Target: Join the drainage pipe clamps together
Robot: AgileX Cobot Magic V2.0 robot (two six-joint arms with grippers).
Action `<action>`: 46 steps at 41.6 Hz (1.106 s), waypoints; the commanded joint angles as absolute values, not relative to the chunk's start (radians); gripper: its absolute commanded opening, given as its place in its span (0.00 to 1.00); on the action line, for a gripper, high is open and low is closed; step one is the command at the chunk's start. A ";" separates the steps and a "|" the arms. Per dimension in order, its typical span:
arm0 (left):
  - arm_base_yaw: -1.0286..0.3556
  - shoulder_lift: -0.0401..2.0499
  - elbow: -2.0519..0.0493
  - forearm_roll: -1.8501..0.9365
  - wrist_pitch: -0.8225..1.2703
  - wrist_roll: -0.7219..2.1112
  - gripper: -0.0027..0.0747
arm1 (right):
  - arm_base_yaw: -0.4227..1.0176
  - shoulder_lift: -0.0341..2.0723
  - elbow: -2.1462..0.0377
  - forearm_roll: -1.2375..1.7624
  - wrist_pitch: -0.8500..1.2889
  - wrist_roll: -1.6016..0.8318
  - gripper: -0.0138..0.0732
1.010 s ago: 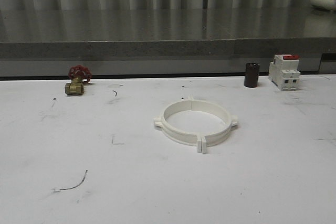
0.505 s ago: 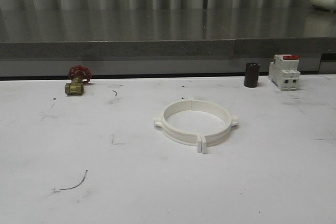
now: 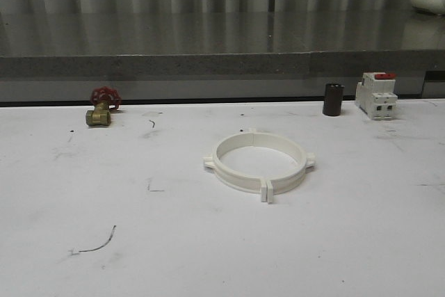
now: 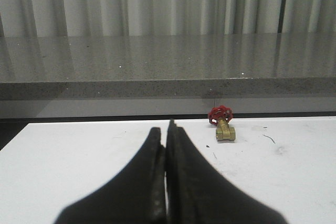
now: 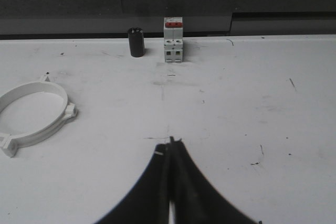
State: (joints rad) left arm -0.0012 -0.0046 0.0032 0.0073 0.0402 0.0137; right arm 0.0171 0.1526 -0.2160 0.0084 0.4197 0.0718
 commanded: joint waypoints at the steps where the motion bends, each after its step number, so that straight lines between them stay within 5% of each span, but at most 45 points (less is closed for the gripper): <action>1: -0.010 -0.017 0.027 0.007 -0.048 0.000 0.01 | 0.007 0.090 -0.171 0.000 0.272 0.062 0.03; 18: -0.010 -0.016 0.027 0.007 -0.048 0.000 0.01 | 0.010 -0.027 0.025 0.007 0.026 0.062 0.03; 46: -0.010 -0.016 0.027 0.007 -0.048 0.000 0.01 | 0.010 -0.027 0.023 0.061 0.000 0.044 0.03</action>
